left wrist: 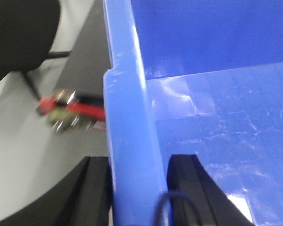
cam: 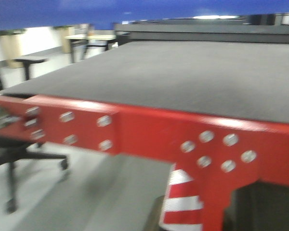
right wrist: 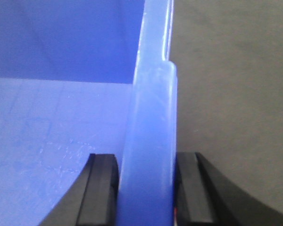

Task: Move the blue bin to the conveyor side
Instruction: 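Carry the blue bin with both grippers to the red-framed grey table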

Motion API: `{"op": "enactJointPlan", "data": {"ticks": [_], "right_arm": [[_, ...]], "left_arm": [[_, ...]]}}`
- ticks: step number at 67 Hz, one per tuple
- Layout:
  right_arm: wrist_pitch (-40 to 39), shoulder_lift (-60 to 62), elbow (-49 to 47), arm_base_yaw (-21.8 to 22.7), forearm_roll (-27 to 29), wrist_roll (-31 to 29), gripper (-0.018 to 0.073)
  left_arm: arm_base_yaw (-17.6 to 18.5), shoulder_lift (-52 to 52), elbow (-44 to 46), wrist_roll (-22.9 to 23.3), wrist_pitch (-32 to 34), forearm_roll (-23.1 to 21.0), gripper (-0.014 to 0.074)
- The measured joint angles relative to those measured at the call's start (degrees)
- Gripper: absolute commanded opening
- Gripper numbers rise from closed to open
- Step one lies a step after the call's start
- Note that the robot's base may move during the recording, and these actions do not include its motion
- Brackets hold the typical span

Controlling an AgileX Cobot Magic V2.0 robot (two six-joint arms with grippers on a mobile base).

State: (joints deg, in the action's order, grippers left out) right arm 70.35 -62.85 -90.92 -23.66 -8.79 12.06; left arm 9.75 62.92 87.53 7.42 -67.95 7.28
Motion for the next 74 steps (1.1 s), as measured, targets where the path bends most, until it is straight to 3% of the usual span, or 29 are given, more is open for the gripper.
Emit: {"op": "enactJointPlan", "data": {"ticks": [74], "right_arm": [[-0.1, 0.0, 0.0, 0.0, -0.1, 0.0, -0.008]], "left_arm": [[0.0, 0.0, 0.0, 0.0, 0.2, 0.2, -0.0018]]}}
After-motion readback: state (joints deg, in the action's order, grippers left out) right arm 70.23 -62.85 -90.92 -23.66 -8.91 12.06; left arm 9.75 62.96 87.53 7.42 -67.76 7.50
